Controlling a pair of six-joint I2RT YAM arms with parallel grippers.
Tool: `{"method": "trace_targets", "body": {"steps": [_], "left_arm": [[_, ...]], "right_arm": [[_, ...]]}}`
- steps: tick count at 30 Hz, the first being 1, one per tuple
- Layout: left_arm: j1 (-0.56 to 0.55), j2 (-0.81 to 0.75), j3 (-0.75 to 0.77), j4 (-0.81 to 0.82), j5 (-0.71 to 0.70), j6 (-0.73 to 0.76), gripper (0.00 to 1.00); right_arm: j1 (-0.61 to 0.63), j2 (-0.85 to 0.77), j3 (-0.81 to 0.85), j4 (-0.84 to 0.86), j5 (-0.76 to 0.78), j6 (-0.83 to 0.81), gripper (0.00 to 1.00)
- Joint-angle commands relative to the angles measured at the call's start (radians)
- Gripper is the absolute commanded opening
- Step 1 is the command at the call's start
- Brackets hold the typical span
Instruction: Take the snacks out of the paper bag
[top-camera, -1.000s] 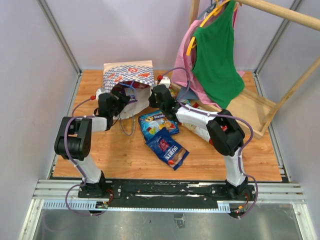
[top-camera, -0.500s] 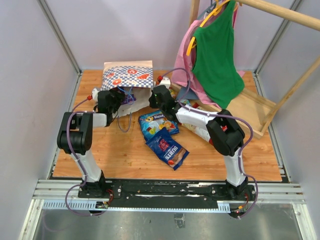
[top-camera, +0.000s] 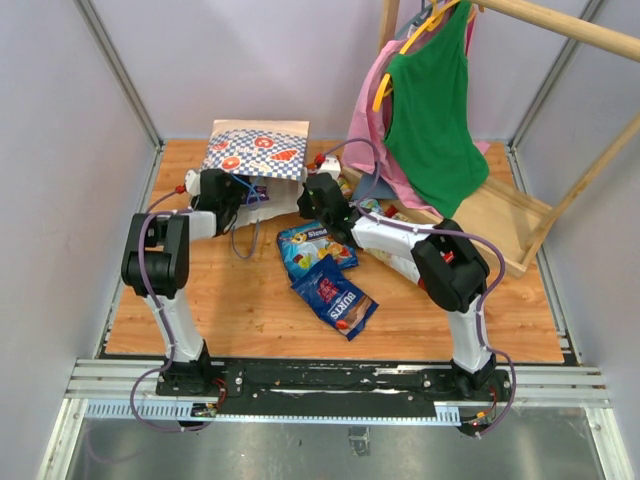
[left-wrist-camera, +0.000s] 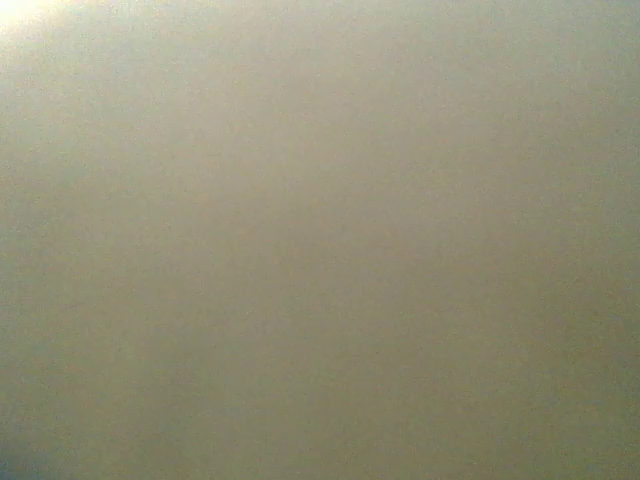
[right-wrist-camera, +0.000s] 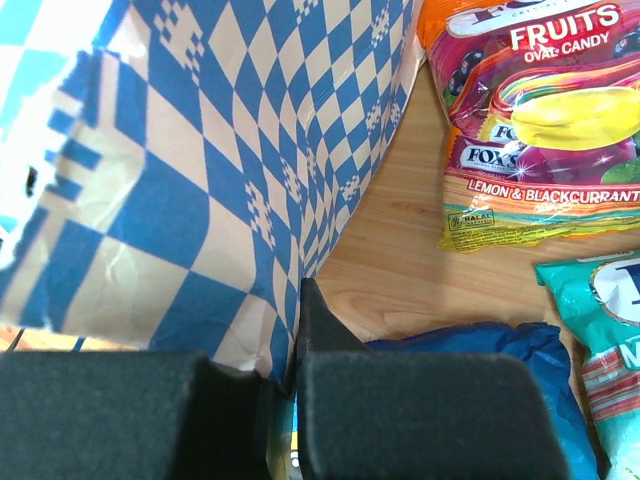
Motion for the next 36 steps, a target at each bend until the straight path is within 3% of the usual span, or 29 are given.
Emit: {"method": "trace_targets", "body": {"steps": [1,5,10,20,28,30,32,36], "left_arm": [[0.011,0.061,0.064,-0.102,-0.031,0.024,1.00],[0.013,0.078,0.085,-0.100,-0.022,0.043,1.00],[0.016,0.092,0.084,-0.061,0.018,0.060,0.89],[0.031,0.106,0.067,0.004,0.075,0.081,0.48],[0.046,0.114,0.083,0.000,0.095,0.091,0.28],[0.047,0.109,0.077,0.006,0.102,0.091,0.19],[0.047,0.098,0.070,0.006,0.108,0.089,0.03],[0.047,0.055,0.052,0.002,0.131,0.096,0.00]], "right_arm": [[-0.009,-0.038,-0.011,0.011,0.026,-0.011,0.01],[-0.009,-0.038,-0.008,0.010,0.027,-0.013,0.01],[-0.011,-0.039,-0.008,0.010,0.027,-0.013,0.01],[-0.013,-0.031,0.001,0.008,0.016,-0.011,0.01],[-0.015,-0.026,0.006,0.005,0.015,-0.010,0.01],[-0.014,-0.024,0.006,0.005,0.018,-0.011,0.01],[-0.015,-0.024,0.007,0.006,0.019,-0.010,0.01],[-0.014,-0.021,0.011,0.001,0.027,-0.003,0.01]]}}
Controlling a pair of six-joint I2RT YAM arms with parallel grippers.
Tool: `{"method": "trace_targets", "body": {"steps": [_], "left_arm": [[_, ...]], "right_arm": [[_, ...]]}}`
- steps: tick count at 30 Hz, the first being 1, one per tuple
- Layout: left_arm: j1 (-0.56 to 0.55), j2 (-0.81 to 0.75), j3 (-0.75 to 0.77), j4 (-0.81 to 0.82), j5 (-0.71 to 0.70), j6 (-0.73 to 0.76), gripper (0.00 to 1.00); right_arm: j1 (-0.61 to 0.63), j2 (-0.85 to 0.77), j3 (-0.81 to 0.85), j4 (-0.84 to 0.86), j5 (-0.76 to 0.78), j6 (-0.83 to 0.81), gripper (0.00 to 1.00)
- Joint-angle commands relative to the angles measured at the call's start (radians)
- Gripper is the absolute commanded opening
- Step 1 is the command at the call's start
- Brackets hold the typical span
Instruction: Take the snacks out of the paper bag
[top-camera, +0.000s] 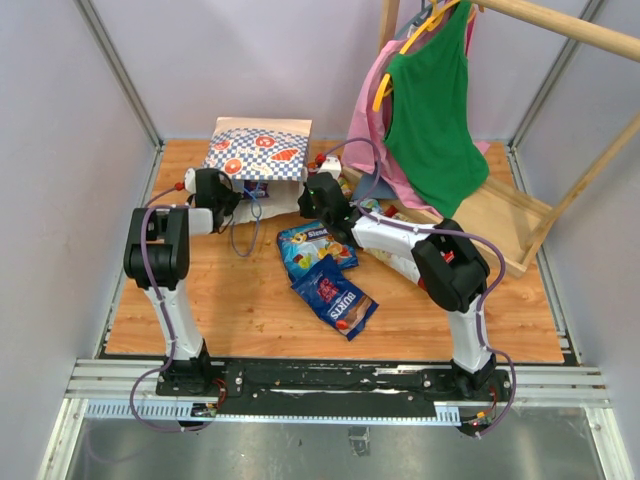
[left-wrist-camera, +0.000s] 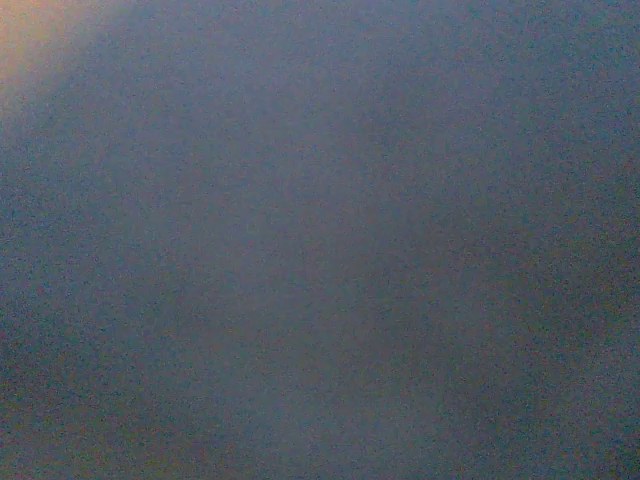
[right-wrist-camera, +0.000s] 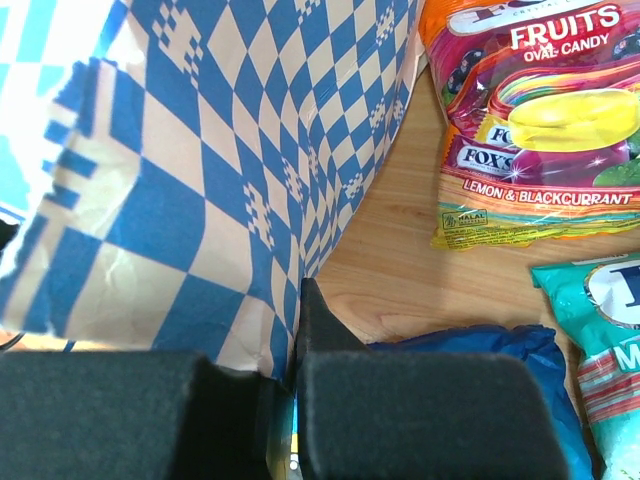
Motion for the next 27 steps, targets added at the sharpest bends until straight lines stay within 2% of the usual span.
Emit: {"method": "trace_targets", "body": {"steps": [1,11,27], "left_arm": [[0.003,-0.050,-0.032,0.010,0.046,0.023,0.01],[-0.003,-0.289,-0.149,-0.009,0.278,0.085,0.00],[-0.018,-0.968,-0.414,-0.318,0.308,0.195,0.01]], "right_arm": [[-0.012,-0.020,0.010,-0.009,0.032,0.005,0.01],[-0.004,0.020,0.045,-0.050,0.076,0.043,0.01],[0.007,0.026,0.049,-0.041,0.088,0.055,0.01]]}}
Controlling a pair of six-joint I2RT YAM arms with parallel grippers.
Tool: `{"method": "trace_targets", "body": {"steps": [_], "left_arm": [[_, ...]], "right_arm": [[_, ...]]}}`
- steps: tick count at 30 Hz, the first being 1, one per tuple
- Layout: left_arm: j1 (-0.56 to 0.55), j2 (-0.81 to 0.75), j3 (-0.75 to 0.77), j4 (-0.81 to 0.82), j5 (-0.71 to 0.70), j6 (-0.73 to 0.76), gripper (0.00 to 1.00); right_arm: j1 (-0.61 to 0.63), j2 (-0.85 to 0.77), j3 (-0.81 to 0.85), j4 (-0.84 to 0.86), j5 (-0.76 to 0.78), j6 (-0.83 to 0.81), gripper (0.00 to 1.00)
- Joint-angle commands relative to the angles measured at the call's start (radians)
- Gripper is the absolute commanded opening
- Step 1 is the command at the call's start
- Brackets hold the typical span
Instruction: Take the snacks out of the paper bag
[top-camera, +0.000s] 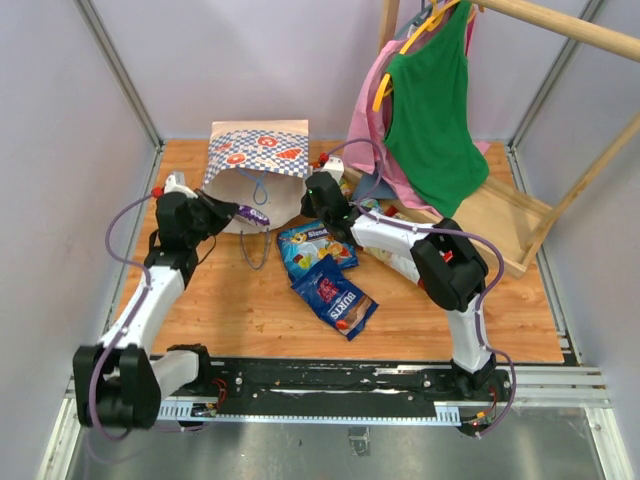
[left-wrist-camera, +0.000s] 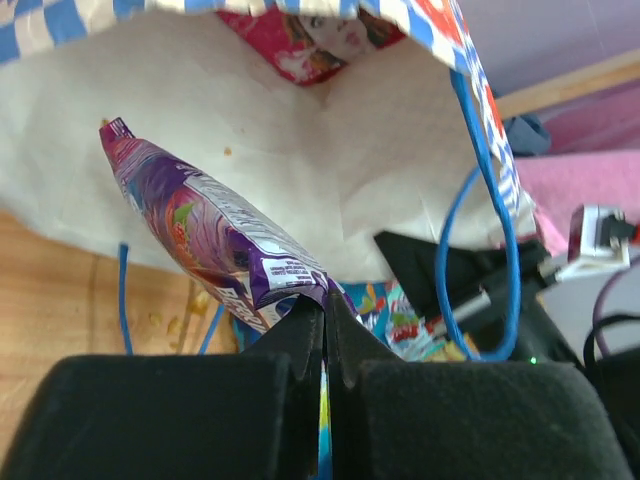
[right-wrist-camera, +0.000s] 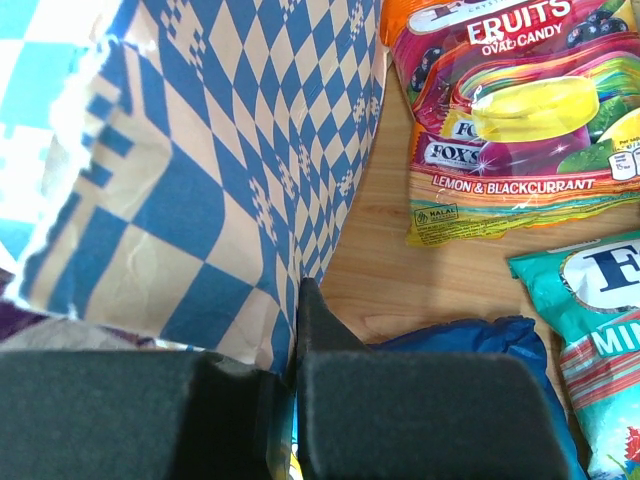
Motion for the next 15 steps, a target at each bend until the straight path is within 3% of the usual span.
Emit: {"method": "trace_targets", "body": {"steps": [1,7,15], "left_arm": [[-0.006,-0.166,-0.071,-0.101,0.053,0.043,0.01],[-0.006,-0.354,-0.139,-0.235,0.132,0.051,0.01],[-0.006,-0.499,-0.313,-0.254,0.265,-0.041,0.01]], "right_arm": [[0.006,0.013,0.026,0.002,0.028,0.012,0.01],[0.006,0.017,0.025,0.008,0.016,0.014,0.01],[0.006,0.017,0.017,0.017,0.004,0.015,0.01]]}}
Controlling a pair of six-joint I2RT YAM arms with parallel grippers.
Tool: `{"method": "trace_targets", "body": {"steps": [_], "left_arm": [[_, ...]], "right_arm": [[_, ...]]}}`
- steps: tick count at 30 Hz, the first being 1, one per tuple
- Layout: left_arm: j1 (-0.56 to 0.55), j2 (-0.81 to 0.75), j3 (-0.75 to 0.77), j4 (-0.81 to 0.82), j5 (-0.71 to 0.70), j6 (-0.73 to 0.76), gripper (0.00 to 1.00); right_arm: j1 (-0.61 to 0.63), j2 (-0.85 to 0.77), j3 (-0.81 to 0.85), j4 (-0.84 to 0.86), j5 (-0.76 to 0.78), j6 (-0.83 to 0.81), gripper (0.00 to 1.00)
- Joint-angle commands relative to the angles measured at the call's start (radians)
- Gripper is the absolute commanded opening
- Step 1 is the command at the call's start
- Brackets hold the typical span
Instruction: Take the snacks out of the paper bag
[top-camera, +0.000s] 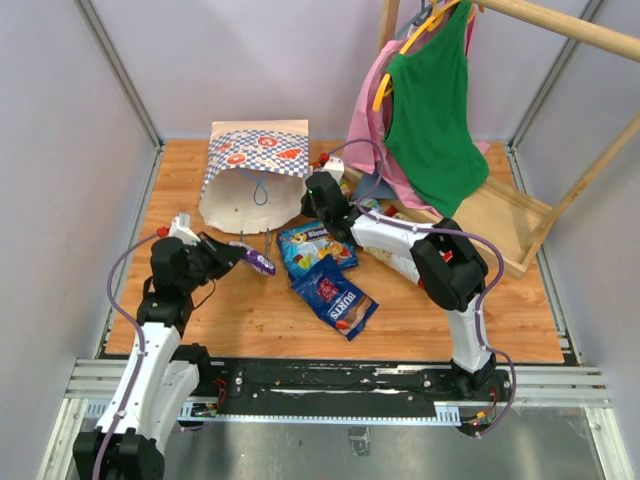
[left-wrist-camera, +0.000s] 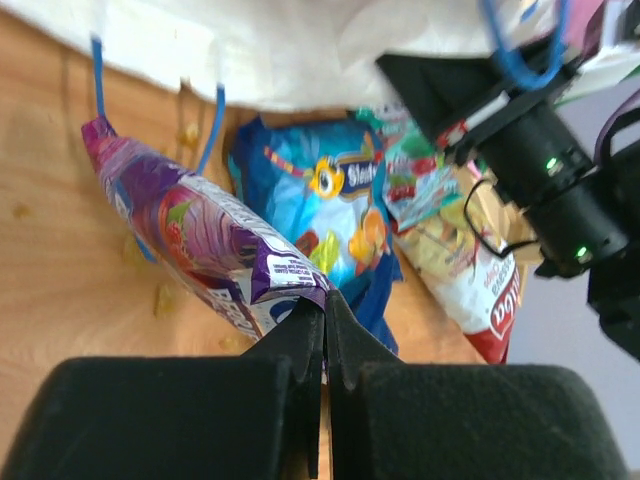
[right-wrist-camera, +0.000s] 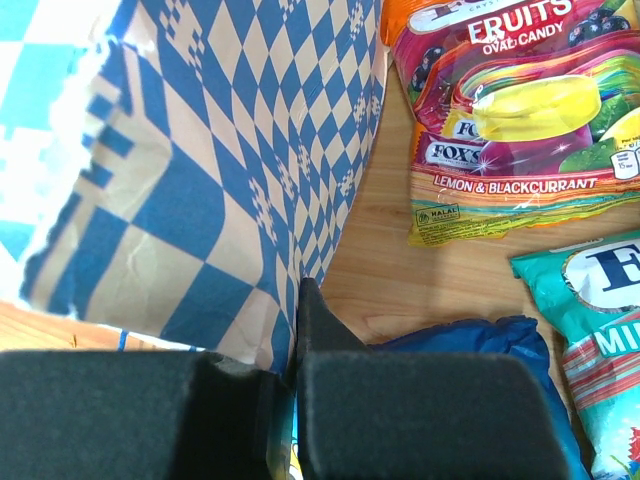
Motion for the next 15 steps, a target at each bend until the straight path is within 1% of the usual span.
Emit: {"method": "trace_targets", "body": {"steps": [1,4,5,6,7,10,12,14,15], "left_arm": [[-0.005,-0.042,-0.107,0.016,0.138,-0.065,0.01],[-0.005,-0.068,-0.178,0.030,0.184,-0.101,0.00],[-0.005,-0.083,-0.185,0.005,0.175,-0.100,0.01],[-0.005,-0.107,-0.181,-0.033,0.148,-0.089,0.04],[-0.005,-0.118,-0.171,-0.077,0.117,-0.082,0.11],[-0.005,-0.159,-0.115,-0.182,0.037,-0.042,0.44],[-0.005,-0.162,-0.067,-0.216,0.008,-0.023,0.65],[-0.005,-0.149,-0.013,-0.228,-0.017,-0.004,0.80],[-0.005,-0.136,0.010,-0.226,-0.025,0.009,0.83]], "right_arm": [[0.005,0.016,0.016,0.017,0.003,0.009,0.01],[0.007,0.014,0.014,0.018,-0.001,0.007,0.01],[0.006,0.013,0.013,0.019,-0.001,0.007,0.01],[0.007,0.013,0.011,0.021,-0.001,0.007,0.01],[0.006,0.013,0.010,0.023,-0.001,0.007,0.01],[0.005,0.016,0.011,0.026,-0.009,0.009,0.01],[0.006,0.021,0.014,0.027,-0.015,0.014,0.01],[0.007,0.022,0.016,0.028,-0.021,0.016,0.01],[0.007,0.022,0.016,0.027,-0.023,0.016,0.01]]}}
